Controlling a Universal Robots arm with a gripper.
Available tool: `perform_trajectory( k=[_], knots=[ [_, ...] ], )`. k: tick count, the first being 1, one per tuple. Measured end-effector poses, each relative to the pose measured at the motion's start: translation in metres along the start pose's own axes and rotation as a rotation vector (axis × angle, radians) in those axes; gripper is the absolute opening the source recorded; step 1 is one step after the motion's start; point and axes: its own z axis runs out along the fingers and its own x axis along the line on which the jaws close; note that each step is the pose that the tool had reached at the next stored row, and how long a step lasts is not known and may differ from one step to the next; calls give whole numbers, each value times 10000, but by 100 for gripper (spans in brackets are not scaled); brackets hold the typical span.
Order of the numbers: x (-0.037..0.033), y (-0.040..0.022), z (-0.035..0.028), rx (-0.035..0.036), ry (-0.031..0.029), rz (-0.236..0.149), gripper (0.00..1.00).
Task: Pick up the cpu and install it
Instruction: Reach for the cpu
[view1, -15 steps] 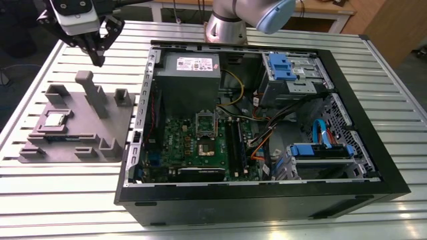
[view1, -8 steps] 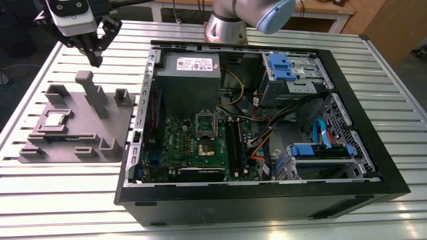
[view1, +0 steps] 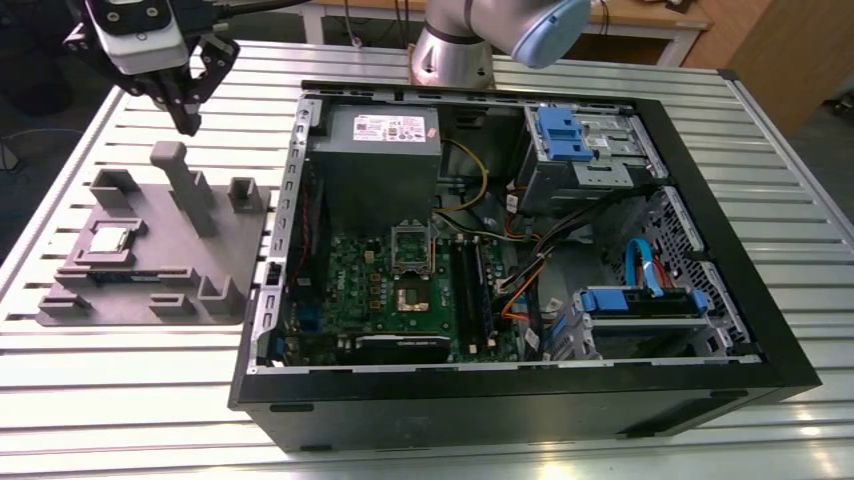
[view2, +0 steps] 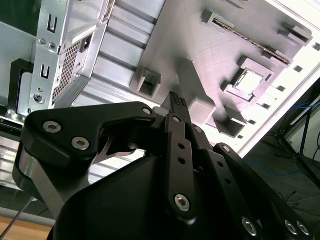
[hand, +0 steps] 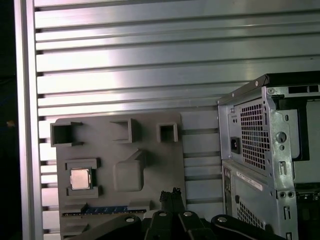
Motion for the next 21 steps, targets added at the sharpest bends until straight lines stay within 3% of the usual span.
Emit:
perform_trajectory(
  k=[21],
  knots=[
    [64,-6,19,-1,-1,0,10]
  ],
)
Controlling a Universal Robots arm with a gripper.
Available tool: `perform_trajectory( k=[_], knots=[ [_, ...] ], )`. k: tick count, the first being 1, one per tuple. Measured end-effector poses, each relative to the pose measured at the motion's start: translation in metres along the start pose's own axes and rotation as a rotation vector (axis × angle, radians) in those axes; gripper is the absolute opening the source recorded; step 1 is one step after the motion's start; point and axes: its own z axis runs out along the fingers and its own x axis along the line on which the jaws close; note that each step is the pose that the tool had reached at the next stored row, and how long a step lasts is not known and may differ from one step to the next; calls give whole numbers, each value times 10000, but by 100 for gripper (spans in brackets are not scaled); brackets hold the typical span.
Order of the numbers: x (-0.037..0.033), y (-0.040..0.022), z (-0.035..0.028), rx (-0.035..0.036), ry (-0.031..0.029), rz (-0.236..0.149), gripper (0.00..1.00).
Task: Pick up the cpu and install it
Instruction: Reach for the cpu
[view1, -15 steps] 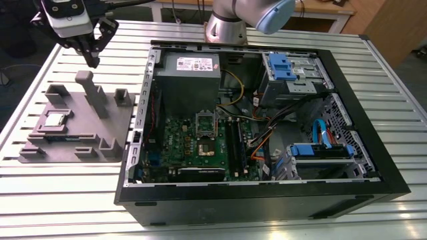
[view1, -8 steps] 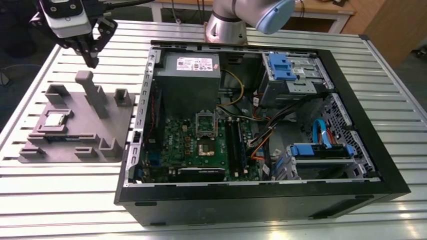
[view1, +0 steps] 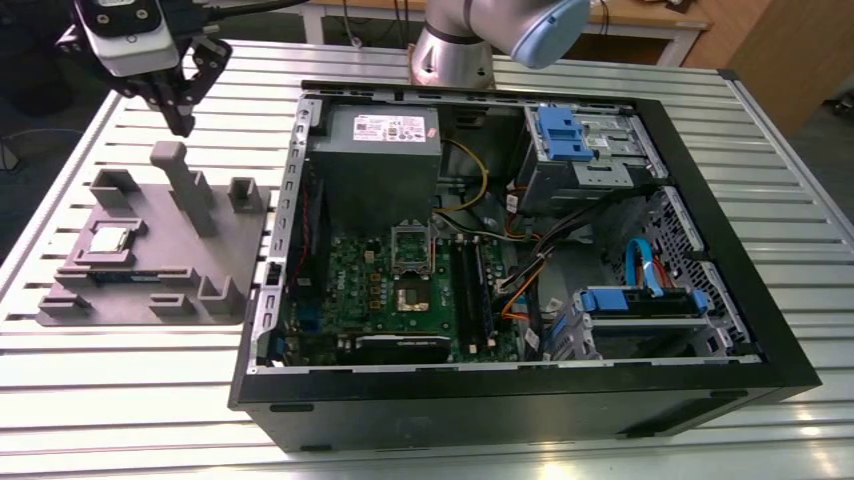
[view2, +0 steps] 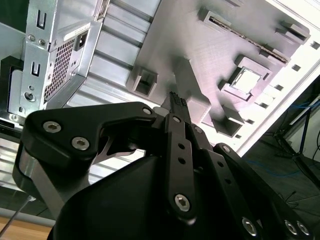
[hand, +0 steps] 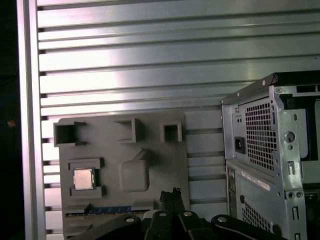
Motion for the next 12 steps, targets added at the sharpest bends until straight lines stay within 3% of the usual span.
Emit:
perform_trajectory(
  k=[12],
  knots=[
    [79,-7,13,0,1,0,10]
  ],
)
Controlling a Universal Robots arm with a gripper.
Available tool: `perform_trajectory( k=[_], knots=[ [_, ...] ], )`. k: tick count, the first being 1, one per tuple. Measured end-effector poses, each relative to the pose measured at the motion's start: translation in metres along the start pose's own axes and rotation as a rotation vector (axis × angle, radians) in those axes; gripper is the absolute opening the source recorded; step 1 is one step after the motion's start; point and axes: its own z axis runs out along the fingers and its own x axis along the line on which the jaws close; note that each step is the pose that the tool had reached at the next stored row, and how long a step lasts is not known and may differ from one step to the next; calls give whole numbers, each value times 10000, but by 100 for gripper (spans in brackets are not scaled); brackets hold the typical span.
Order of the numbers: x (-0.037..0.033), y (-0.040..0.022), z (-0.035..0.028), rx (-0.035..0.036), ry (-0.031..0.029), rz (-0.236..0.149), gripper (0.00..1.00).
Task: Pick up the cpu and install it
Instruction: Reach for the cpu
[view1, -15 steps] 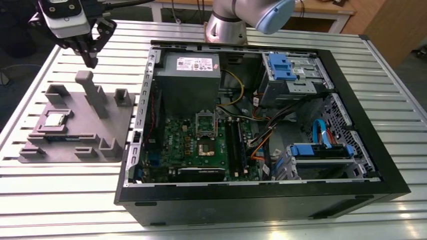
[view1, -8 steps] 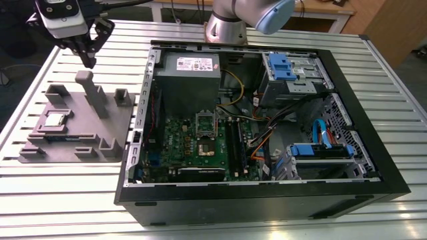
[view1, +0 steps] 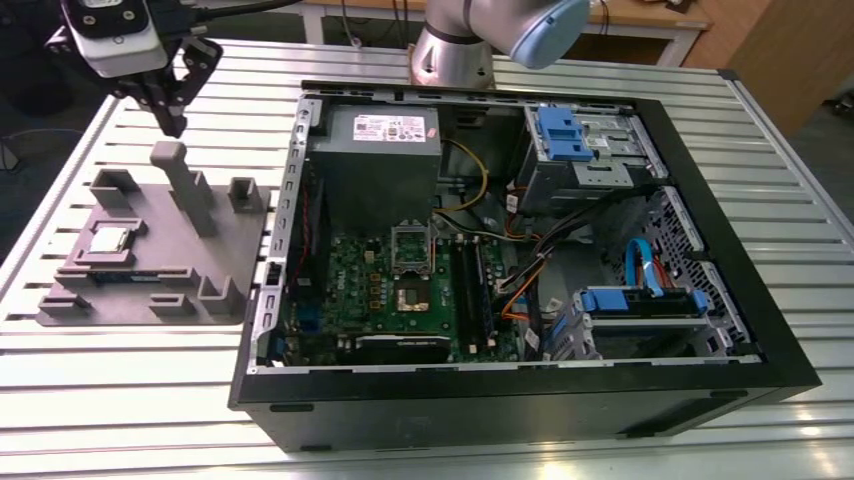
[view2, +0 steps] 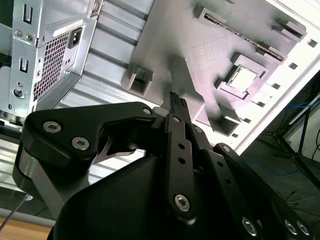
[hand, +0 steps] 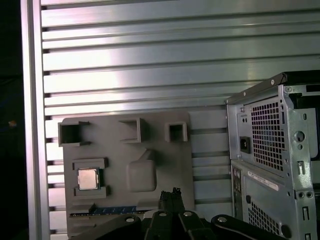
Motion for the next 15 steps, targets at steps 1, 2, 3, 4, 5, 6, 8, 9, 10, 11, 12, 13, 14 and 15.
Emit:
perform_trajectory(
  k=[1,2,3,4,5,6,8,9,10,11,12,13,14,15],
  knots=[
    [7,-1,1,0,0,0,10],
    [14,-1,2,1,0,0,10],
    [21,-2,4,1,0,0,10],
    [27,-2,5,0,0,0,10],
    [34,-3,6,1,1,1,10],
    [42,-4,7,0,0,0,10],
    [56,-5,9,1,1,0,10],
    [63,-5,10,1,1,0,10],
    [70,-6,12,0,1,-1,10],
    [76,-7,13,1,1,0,10],
    [83,-7,15,1,1,0,10],
    [89,-8,16,0,2,0,10],
    [95,-8,18,1,2,-1,10],
    [101,-9,20,1,2,-1,10]
  ],
)
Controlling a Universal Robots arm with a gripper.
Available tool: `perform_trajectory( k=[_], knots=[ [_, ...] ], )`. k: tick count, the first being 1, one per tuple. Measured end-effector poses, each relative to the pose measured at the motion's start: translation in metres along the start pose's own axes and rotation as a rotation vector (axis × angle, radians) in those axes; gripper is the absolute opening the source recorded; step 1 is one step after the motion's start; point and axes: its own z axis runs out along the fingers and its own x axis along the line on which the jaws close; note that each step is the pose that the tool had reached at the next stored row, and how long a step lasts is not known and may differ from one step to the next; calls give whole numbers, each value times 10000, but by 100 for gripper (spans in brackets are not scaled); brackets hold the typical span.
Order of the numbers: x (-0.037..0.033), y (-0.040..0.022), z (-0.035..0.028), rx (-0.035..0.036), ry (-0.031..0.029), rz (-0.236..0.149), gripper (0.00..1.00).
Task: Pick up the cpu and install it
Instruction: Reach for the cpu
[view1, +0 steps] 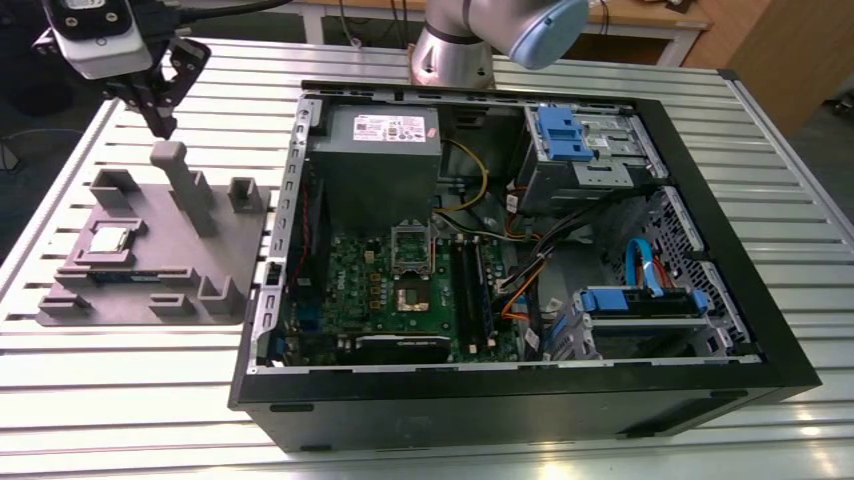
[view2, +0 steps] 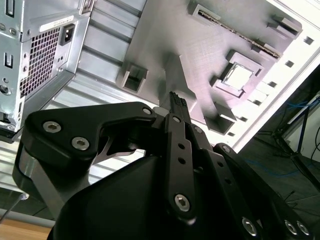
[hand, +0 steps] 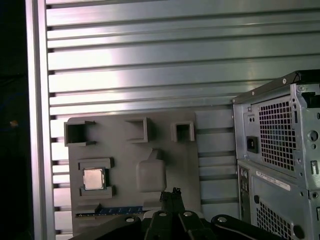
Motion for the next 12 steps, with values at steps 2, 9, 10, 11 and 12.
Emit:
perform_trajectory(
  k=[2,9,10,11,12],
  knots=[
    [10,-1,2,0,1,0,10],
    [41,-3,8,-2,3,0,10],
    [42,-3,8,0,5,0,10],
    [43,-3,8,0,7,0,10],
    [43,-3,8,0,7,1,10]
  ],
)
